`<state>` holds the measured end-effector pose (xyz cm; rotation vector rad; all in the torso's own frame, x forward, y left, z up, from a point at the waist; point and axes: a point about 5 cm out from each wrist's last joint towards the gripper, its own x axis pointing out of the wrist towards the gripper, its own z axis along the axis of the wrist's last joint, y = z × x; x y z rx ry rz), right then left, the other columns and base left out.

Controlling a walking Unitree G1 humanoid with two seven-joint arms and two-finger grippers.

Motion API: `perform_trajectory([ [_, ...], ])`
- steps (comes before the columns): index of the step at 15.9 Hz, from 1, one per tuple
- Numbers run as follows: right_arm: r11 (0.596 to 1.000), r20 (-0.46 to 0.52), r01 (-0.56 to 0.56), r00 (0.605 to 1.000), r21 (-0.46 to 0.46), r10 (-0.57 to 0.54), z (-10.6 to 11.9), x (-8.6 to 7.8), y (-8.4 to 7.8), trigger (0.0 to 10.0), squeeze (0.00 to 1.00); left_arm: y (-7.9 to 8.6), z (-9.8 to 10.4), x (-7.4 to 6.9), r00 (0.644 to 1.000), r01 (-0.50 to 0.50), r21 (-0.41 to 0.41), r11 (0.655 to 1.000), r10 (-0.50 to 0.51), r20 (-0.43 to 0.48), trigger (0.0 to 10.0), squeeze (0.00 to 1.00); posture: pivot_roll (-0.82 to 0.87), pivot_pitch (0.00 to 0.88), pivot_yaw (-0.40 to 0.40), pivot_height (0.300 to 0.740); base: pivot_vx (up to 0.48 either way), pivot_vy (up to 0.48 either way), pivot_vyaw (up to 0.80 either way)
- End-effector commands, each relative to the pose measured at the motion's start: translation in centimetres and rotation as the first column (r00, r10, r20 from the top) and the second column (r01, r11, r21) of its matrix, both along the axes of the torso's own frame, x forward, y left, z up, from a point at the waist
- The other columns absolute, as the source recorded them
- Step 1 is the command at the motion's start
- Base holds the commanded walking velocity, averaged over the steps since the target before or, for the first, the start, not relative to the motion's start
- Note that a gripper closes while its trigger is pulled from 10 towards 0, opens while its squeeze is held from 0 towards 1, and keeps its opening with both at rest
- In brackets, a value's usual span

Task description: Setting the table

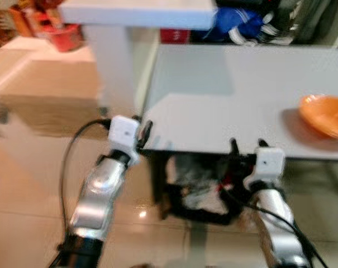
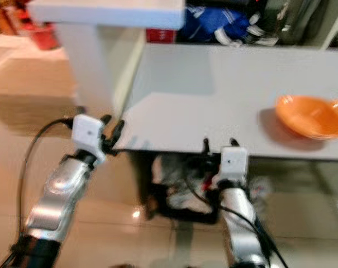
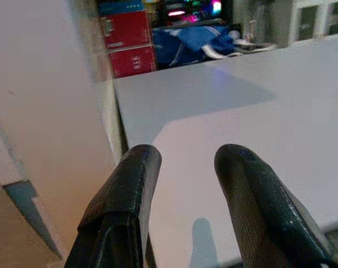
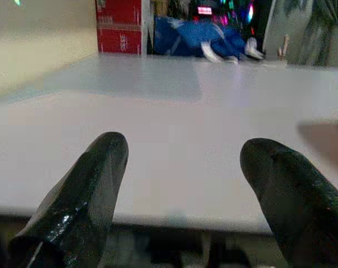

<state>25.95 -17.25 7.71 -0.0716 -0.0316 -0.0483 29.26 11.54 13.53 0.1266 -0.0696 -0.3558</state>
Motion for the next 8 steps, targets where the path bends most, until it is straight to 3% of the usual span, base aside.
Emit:
perform_trajectory([
  [1, 1.0, 0.038, -0.009, 0.999, 0.003, 0.009, 0.83, 0.33, 0.32, 10.0, 0.0, 0.49, 0.38, 0.25, 1.0, -0.012, 0.019, 1.0, 0.012, 0.012, 10.0, 0.0, 0.02, 0.0, 0.007, 0.74, 0.0, 0.48, 0.0],
  [8, 1.0, 0.036, -0.016, 0.999, -0.003, 0.016, 0.82, 0.48, 0.35, 10.0, 0.0, 0.49, 0.34, 0.46, 1.0, -0.013, 0.027, 1.0, 0.012, 0.012, 10.0, 0.0, 0.03, 0.0, 0.002, 0.74, 0.0, 0.48, 0.0],
])
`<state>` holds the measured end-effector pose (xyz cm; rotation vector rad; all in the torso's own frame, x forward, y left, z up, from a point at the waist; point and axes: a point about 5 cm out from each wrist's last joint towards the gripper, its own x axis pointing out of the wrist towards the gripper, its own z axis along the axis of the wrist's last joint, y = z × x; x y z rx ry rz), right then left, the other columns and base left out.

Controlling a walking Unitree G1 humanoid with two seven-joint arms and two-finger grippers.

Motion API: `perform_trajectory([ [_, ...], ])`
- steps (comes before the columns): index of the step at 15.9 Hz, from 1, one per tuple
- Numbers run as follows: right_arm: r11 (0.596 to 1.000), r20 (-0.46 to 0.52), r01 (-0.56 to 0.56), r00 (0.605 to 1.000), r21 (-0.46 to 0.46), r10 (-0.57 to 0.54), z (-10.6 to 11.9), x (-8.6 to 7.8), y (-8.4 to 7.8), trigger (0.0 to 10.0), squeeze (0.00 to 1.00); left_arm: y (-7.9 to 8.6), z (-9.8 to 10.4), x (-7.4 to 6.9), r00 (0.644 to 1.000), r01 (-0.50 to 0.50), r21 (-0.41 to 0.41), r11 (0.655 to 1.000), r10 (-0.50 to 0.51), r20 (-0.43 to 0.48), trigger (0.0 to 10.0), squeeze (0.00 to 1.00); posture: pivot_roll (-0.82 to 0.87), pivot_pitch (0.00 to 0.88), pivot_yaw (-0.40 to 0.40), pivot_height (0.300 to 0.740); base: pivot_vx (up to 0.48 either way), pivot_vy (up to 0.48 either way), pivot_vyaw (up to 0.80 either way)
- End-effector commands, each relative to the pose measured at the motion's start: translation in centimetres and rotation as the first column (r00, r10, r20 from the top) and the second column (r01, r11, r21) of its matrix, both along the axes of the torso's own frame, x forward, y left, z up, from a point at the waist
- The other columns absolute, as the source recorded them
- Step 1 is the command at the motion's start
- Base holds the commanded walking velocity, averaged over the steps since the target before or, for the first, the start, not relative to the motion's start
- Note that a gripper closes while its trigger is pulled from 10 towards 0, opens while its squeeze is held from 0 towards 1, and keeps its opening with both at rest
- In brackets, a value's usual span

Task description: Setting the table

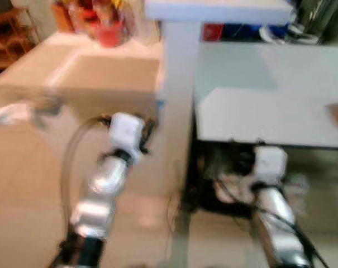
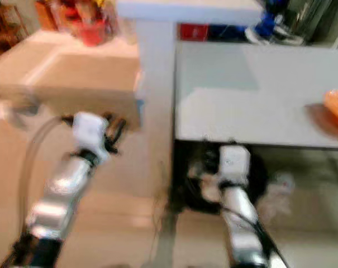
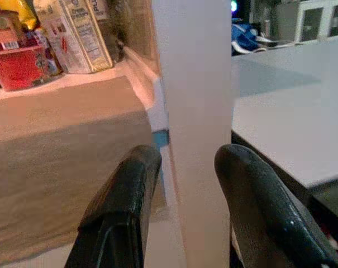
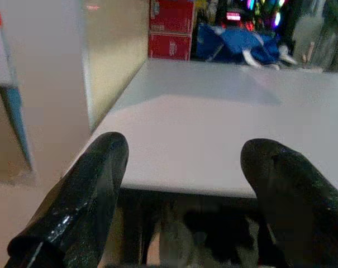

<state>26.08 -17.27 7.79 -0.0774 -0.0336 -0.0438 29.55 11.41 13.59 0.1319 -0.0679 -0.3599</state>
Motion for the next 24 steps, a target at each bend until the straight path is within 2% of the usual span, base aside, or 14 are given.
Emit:
perform_trajectory([
  [1, 1.0, 0.036, -0.011, 0.999, 0.004, 0.011, 0.8, 0.4, 0.4, 10.0, 0.0, 0.7, 0.3, 0.2, 1.0, -0.019, 0.023, 1.0, 0.019, 0.016, 10.0, 0.0, 0.03, 0.0, 0.002, 0.74, 0.0, 0.48, 0.0],
  [3, 1.0, 0.096, 0.014, 0.995, 0.013, -0.015, 1.6, 0.4, 0.3, 10.0, 0.0, 1.1, 0.2, 0.4, 0.999, -0.045, 0.012, 0.999, 0.045, 0.018, 10.0, 0.0, 0.03, 0.0, -0.002, 0.74, 0.0, 0.48, 0.0],
  [5, 1.0, 0.109, 0.025, 0.994, 0.017, -0.027, 1.9, 0.5, 0.1, 10.0, 0.0, 2.2, -0.3, 0.6, 0.994, -0.108, -0.016, 0.994, 0.108, -0.002, 10.0, 0.0, 0.03, 0.0, -0.004, 0.74, 0.0, 0.48, 0.0],
  [8, 0.997, 0.097, 0.067, 0.993, 0.042, -0.071, 1.5, 0.2, -0.6, 10.0, 0.0, 4.8, -1.5, 0.8, 0.97, -0.236, -0.048, 0.971, 0.232, -0.07, 10.0, 0.0, 0.04, 0.0, -0.01, 0.74, 0.0, 0.48, 0.0],
  [10, 0.996, 0.102, 0.069, 0.992, 0.049, -0.074, 1.5, 0.3, -0.6, 10.0, 0.0, 5.3, -2.0, 1.0, 0.961, -0.265, -0.069, 0.962, 0.258, -0.1, 10.0, 0.0, 0.04, 0.0, -0.01, 0.74, 0.0, 0.48, 0.0],
  [11, 0.993, 0.112, 0.083, 0.989, 0.086, -0.093, 1.7, 0.4, -0.7, 10.0, 0.0, 5.5, -2.1, 1.1, 0.956, -0.282, -0.099, 0.954, 0.27, -0.115, 10.0, 0.0, 0.05, 0.0, -0.01, 0.74, 0.0, 0.48, 0.0],
  [13, 0.985, 0.093, 0.109, 0.988, 0.136, -0.122, 1.4, 0.6, -1.1, 10.0, 0.0, 5.8, -2.4, 1.1, 0.949, -0.3, -0.094, 0.949, 0.287, -0.128, 10.0, 0.0, 0.05, 0.0, -0.015, 0.74, 0.0, 0.48, 0.0],
  [14, 0.985, 0.09, 0.106, 0.989, 0.136, -0.119, 1.3, 0.5, -1.2, 10.0, 0.0, 5.9, -2.5, 1.1, 0.949, -0.302, -0.096, 0.948, 0.289, -0.13, 10.0, 0.0, 0.05, 0.0, -0.016, 0.74, 0.0, 0.48, 0.0],
  [17, 0.989, 0.07, 0.087, 0.993, 0.118, -0.096, 1.0, 0.6, -0.8, 10.0, 0.0, 5.1, -2.2, 1.1, 0.966, -0.25, -0.037, 0.968, 0.246, -0.085, 10.0, 0.0, 0.05, 0.0, -0.018, 0.74, 0.0, 0.48, 0.0],
  [19, 0.99, 0.063, 0.078, 0.994, 0.115, -0.085, 0.8, 0.5, -0.5, 10.0, 0.0, 4.4, -1.8, 1.0, 0.976, -0.212, -0.014, 0.977, 0.211, -0.049, 10.0, 0.0, 0.05, 0.0, -0.018, 0.74, 0.0, 0.0, 0.0],
  [24, 0.993, 0.059, 0.07, 0.995, 0.1, -0.076, 0.7, 0.5, -0.6, 10.0, 0.0, 4.0, -1.6, 1.0, 0.98, -0.198, -0.007, 0.98, 0.197, -0.039, 10.0, 0.0, 0.05, 0.0, -0.017, 0.74, 0.0, 0.0, 0.0],
])
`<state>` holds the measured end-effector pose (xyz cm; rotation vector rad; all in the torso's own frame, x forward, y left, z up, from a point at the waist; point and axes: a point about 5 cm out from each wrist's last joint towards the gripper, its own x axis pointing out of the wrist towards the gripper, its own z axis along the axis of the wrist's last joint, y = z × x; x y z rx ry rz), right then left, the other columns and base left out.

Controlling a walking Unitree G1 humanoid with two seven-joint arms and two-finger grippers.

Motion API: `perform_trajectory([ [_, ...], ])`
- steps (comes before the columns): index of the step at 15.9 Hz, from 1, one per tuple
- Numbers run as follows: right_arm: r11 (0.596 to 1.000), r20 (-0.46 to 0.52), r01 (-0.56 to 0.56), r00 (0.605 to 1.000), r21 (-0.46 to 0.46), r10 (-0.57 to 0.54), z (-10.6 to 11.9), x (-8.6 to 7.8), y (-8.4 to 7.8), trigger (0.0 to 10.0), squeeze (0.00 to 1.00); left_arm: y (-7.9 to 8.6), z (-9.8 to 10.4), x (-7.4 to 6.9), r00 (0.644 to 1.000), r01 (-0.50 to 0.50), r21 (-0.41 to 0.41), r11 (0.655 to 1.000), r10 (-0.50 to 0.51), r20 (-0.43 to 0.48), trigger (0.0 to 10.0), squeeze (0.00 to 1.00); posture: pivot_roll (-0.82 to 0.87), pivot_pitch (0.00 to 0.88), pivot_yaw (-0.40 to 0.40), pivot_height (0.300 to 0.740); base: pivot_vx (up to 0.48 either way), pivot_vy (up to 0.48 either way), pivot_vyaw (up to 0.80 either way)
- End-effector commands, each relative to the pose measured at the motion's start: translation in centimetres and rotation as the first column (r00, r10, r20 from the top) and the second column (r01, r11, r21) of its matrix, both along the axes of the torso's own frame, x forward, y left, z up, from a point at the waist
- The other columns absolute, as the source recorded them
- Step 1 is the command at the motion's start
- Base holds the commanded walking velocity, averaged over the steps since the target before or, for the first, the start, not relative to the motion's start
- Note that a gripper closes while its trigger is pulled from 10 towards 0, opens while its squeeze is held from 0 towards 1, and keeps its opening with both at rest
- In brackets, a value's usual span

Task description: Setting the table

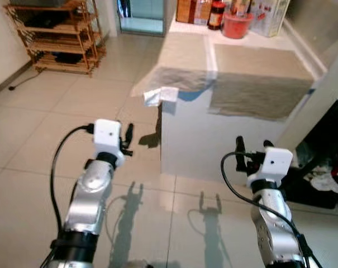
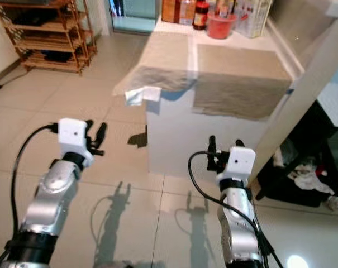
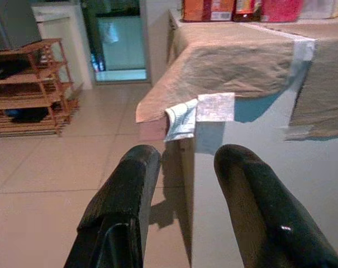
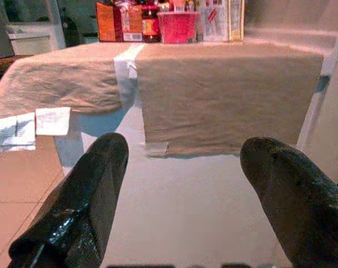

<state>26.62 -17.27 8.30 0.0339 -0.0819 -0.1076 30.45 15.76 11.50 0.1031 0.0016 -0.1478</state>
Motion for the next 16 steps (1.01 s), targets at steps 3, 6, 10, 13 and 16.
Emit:
perform_trajectory([
  [3, 1.0, 0.009, 0.008, 1.0, -0.028, -0.008, 0.26, 0.0, -0.57, 10.0, 0.0, -0.49, 0.49, 0.16, 1.0, 0.019, 0.016, 1.0, -0.019, 0.025, 10.0, 0.0, 0.05, 0.0, -0.019, 0.74, 0.0, 0.0, 0.18],
  [6, 0.999, 0.0, -0.001, 1.0, -0.033, 0.001, 0.1, -0.04, -0.34, 10.0, 0.0, -0.66, 0.63, 0.19, 0.999, 0.027, 0.017, 0.999, -0.028, 0.033, 10.0, 0.0, 0.04, 0.0, -0.015, 0.74, 0.0, 0.0, 0.8],
  [10, 0.999, -0.002, 0.0, 1.0, -0.037, 0.0, 0.0, -0.1, -0.47, 10.0, 0.0, -0.99, 0.74, 0.29, 0.998, 0.044, 0.03, 0.999, -0.045, 0.042, 10.0, 0.0, 0.04, 0.0, -0.009, 0.74, 0.0, 0.0, 0.79],
  [13, 0.999, -0.004, -0.01, 1.0, -0.03, 0.01, -0.04, -0.07, -0.35, 10.0, 0.0, -0.98, 0.8, 0.26, 0.998, 0.045, 0.033, 0.998, -0.047, 0.045, 10.0, 0.0, 0.05, 0.0, -0.011, 0.74, 0.0, 0.0, 0.77],
  [16, 1.0, -0.008, -0.011, 1.0, -0.018, 0.011, -0.11, 0.04, -0.49, 10.0, 0.0, -1.12, 0.85, 0.16, 0.998, 0.046, 0.04, 0.998, -0.048, 0.051, 10.0, 0.0, 0.05, 0.0, -0.013, 0.74, 0.0, 0.0, 0.7],
])
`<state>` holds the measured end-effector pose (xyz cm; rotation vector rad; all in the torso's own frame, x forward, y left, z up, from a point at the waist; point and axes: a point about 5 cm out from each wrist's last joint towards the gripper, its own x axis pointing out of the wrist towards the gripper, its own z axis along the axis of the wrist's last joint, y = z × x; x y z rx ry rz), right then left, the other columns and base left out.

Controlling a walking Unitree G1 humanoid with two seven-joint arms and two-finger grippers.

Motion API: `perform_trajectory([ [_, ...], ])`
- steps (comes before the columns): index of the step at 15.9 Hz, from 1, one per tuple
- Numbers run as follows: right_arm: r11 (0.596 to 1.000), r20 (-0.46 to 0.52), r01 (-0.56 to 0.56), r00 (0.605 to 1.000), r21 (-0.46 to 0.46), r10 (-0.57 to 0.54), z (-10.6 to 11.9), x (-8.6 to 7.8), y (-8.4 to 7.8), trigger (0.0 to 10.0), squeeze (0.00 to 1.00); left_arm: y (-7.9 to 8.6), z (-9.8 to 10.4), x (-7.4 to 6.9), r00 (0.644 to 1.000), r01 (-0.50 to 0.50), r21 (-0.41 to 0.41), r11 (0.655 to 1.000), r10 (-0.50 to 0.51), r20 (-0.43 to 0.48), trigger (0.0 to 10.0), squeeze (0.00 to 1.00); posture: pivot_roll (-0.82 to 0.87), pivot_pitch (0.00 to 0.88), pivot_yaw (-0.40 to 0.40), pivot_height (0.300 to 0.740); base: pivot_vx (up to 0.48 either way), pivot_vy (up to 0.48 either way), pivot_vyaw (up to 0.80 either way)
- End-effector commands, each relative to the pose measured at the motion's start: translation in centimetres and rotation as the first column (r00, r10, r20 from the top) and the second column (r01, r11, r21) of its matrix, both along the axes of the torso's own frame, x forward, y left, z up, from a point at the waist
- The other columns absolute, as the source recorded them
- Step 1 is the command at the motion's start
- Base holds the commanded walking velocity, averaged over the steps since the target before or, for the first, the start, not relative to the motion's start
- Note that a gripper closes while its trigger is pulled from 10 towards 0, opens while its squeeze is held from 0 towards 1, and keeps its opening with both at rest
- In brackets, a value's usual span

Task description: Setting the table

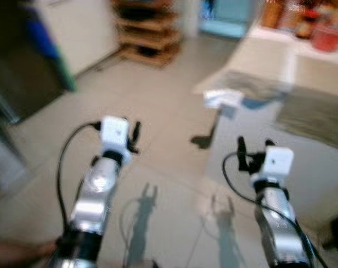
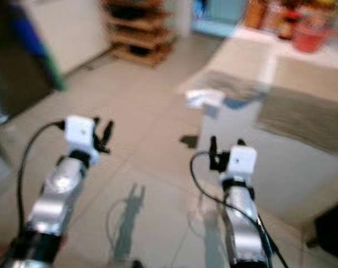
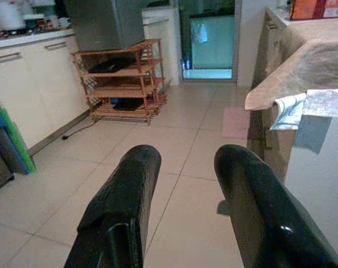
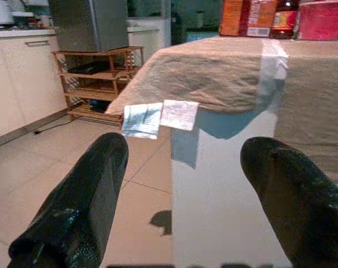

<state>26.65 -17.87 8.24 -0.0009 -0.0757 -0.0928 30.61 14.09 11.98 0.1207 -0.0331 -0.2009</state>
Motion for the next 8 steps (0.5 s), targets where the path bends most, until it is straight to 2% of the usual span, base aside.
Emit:
perform_trajectory([
  [1, 1.0, 0.001, 0.001, 1.0, 0.016, -0.001, -0.01, 0.04, 0.1, 10.0, 0.0, 0.54, 0.4, 0.01, 1.0, -0.008, 0.024, 1.0, 0.008, 0.021, 10.0, 0.0, 0.05, 0.0, -0.012, 0.74, 0.0, 0.0, 0.69],
  [8, 1.0, -0.009, -0.01, 1.0, 0.0, 0.01, -0.11, 0.02, 0.15, 10.0, 0.0, 0.37, 0.41, -0.12, 1.0, -0.004, 0.022, 1.0, 0.004, 0.021, 10.0, 0.0, 0.05, 0.0, -0.02, 0.74, 0.0, 0.0, 0.68],
])
